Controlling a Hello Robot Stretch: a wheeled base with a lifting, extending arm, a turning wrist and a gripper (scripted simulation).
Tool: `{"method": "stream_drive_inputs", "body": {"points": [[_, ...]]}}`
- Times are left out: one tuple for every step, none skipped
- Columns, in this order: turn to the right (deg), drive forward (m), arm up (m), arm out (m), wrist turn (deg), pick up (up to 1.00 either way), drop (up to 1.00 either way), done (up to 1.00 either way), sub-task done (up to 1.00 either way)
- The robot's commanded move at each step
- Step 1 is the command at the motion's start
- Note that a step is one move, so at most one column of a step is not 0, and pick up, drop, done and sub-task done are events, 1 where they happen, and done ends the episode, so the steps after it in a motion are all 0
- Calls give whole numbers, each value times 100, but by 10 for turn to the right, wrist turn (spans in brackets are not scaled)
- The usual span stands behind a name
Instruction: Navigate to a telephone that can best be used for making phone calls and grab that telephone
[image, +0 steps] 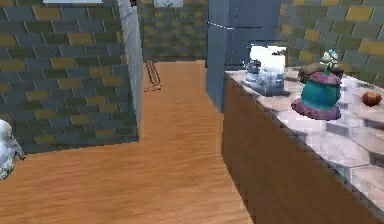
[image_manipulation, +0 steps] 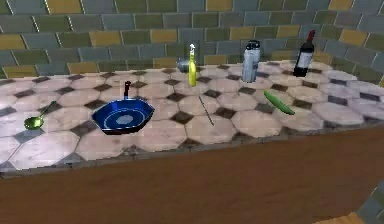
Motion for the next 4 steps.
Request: {"method": "stream_drive_inputs", "body": {"points": [[-450, 0, 0, 0, 0, 0, 0, 0, 0], [-90, 0, 0, 0, 0, 0, 0, 0, 0], [450, 0, 0, 0, 0, 0, 0, 0, 0], [360, 0, 0, 0, 0, 0, 0, 0, 0]]}}
